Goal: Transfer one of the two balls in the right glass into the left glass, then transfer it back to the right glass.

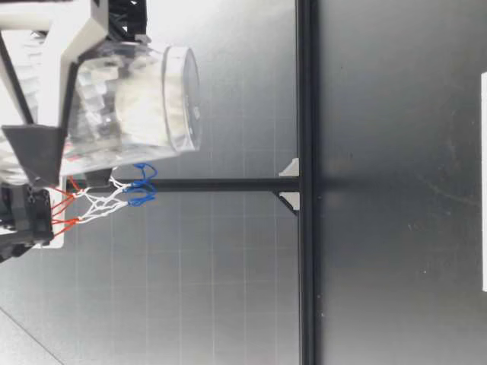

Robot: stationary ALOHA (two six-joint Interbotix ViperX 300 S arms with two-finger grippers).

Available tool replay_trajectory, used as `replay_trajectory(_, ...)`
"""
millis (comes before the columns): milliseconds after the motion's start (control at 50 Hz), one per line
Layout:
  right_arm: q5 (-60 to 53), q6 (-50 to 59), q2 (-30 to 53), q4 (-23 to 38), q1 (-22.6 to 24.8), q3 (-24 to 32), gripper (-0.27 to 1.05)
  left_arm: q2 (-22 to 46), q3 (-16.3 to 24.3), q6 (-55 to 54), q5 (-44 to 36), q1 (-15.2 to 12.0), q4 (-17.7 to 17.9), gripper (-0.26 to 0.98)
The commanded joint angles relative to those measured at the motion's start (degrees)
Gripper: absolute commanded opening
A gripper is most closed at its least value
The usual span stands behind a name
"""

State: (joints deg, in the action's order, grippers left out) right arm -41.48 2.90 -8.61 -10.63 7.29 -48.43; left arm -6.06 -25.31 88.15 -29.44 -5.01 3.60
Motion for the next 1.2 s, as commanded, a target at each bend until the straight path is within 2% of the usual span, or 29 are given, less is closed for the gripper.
replay_trajectory(0, -0.35, 0.09, -0.88, 0.09, -0.35, 1.41, 0.72, -0.62, 0.62, -0.09, -0.88, -0.18, 0.18, 0.74)
replay_trajectory(940, -0.18, 0.09, -0.88, 0.00, -0.35, 1.93, 0.72, -0.62, -1.58, 3.52, -3.87, -0.44, 1.05, 0.74)
replay_trajectory(1180, -0.18, 0.18, -1.05, 0.09, -0.35, 2.02, 0.72, -0.62, -2.20, 3.43, -4.48, -0.44, 3.96, 0.74)
